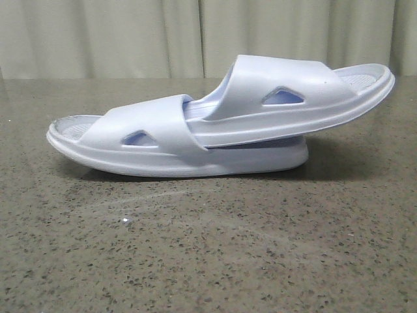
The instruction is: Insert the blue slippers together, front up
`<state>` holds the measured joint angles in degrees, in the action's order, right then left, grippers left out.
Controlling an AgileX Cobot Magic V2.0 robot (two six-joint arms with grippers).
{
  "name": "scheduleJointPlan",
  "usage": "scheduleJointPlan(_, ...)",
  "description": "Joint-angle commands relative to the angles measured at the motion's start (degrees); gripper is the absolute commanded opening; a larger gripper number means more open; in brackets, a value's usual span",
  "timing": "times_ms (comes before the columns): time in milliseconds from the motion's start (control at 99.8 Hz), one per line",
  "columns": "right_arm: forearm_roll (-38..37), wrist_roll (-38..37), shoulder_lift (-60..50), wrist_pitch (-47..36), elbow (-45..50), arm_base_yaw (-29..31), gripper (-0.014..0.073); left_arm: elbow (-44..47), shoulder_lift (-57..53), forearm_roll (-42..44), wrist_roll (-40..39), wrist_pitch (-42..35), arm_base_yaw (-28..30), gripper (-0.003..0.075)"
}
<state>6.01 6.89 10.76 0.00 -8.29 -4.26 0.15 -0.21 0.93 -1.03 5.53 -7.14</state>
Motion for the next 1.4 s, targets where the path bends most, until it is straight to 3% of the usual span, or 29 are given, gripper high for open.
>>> scheduleJointPlan(0,-3.42,-3.17,0.04,-7.22,0.10,-0.02,-0.0107,0.50,-1.70,-0.02,-0.51,-4.36,-0.40,0.0016)
scheduleJointPlan(421,-3.42,-4.72,-12.74,-7.99,9.26,-0.02,-0.0107,0.50,-1.70,-0.02,-0.51,-4.36,-0.40,0.0016)
scheduleJointPlan(1393,-3.42,-5.53,-12.54,-5.53,10.09,-0.02,-0.0107,0.50,-1.70,-0.02,-0.51,-4.25,-0.40,0.0016)
